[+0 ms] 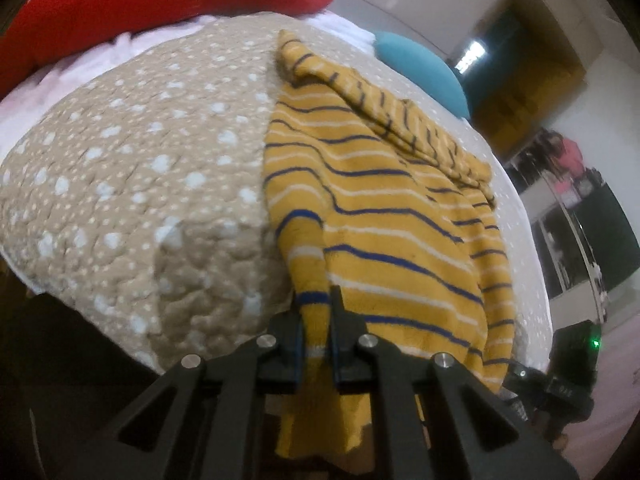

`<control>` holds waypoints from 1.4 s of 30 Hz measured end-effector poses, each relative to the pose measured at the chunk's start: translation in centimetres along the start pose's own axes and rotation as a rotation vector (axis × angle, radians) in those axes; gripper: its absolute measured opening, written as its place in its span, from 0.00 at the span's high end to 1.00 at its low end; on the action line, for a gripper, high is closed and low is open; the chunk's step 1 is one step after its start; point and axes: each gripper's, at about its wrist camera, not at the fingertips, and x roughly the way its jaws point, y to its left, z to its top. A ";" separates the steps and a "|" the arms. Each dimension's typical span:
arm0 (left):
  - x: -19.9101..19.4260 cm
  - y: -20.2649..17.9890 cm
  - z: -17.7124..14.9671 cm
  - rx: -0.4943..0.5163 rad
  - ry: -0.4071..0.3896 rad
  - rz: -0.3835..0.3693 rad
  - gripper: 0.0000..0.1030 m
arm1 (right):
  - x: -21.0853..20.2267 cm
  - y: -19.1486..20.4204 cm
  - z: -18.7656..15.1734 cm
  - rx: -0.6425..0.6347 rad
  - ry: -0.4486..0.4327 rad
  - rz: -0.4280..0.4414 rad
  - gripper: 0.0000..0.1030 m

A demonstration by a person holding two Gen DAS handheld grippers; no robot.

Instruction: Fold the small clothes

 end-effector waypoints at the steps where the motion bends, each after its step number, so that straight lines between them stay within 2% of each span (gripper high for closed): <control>1: 0.1 0.2 -0.1 -0.007 0.003 0.008 0.92 | 0.3 0.5 0.0 -0.027 0.001 -0.018 0.57; 2: 0.2 0.3 -0.1 -0.012 0.006 0.020 0.92 | 0.8 1.0 0.2 -0.042 0.001 -0.029 0.57; 3: 0.1 0.5 0.0 -0.018 0.009 0.033 0.93 | 1.0 1.0 0.3 -0.045 0.009 -0.038 0.64; 4: -0.1 0.5 0.0 -0.023 0.008 0.029 0.93 | 1.1 1.0 0.4 -0.039 0.018 -0.044 0.90; 5: -0.7 0.4 0.0 -0.023 0.000 0.023 0.93 | 1.0 0.7 0.5 -0.025 0.031 -0.045 0.93; 7: -2.1 0.3 -0.2 -0.007 -0.024 0.022 0.93 | 0.7 0.5 0.5 0.015 0.041 -0.014 0.93; 10: -5.5 -0.1 -0.9 0.025 -0.087 0.022 0.93 | -1.8 1.4 -0.4 -0.004 0.039 0.038 0.94; 13: -6.9 0.1 -1.7 0.019 -0.107 0.020 0.93 | -4.3 2.6 -1.6 -0.038 0.008 0.035 0.94; 19: -5.8 1.1 -1.8 -0.026 -0.083 0.026 0.93 | -4.7 1.5 -2.1 0.013 0.011 0.024 0.93; 25: -6.2 1.3 -0.4 -0.031 -0.118 0.000 0.93 | -4.7 3.3 -0.3 -0.008 -0.005 -0.015 0.93; 29: -6.2 0.0 2.2 -0.003 -0.159 -0.012 0.93 | -5.3 5.2 2.5 -0.074 -0.021 -0.017 0.93; 35: -5.4 -2.5 8.2 0.056 -0.215 0.009 0.93 | -5.5 8.5 8.9 -0.151 -0.123 0.004 0.93; 39: -3.0 -3.3 13.3 0.064 -0.215 0.011 0.93 | -4.4 8.9 13.9 -0.157 -0.185 -0.032 0.93; 42: 0.2 -3.6 16.4 0.061 -0.176 0.022 0.93 | -3.1 8.1 17.4 -0.119 -0.205 -0.049 0.93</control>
